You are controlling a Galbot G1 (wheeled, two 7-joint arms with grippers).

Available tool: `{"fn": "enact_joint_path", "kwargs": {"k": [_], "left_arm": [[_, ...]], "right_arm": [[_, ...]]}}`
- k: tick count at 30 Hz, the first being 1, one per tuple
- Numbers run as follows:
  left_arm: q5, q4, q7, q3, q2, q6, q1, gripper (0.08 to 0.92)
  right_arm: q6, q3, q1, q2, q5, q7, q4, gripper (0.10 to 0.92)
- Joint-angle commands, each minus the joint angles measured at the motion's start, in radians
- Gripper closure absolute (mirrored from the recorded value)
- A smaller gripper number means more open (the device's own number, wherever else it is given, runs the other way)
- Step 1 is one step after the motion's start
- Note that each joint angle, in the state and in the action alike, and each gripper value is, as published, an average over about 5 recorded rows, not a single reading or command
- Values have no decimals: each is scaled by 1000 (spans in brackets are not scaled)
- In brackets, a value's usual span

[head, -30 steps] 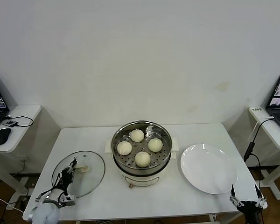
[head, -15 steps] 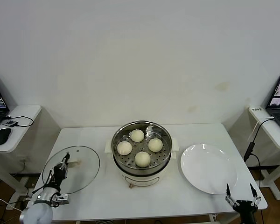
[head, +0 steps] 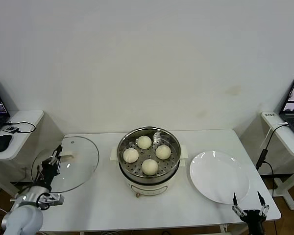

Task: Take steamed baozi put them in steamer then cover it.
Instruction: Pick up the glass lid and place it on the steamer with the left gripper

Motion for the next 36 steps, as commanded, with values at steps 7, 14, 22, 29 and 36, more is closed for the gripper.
{"fn": "enact_joint_path", "kwargs": {"k": [7, 14, 22, 29, 36], "left_arm": [[-61, -291, 125, 279, 64, 239, -112, 851], [102, -244, 185, 469, -40, 314, -227, 851], [300, -182, 305, 563, -182, 350, -312, 851], [376, -95, 342, 621, -296, 363, -391, 851], [404, -28, 335, 657, -365, 361, -422, 851]], "right_arm": [[2, -58, 20, 11, -67, 13, 13, 203], [-23, -78, 59, 26, -115, 26, 10, 203], [-25, -102, 75, 30, -149, 34, -1, 202], [-16, -105, 76, 35, -167, 33, -9, 202], [-6, -105, 66, 40, -178, 34, -14, 203]]}}
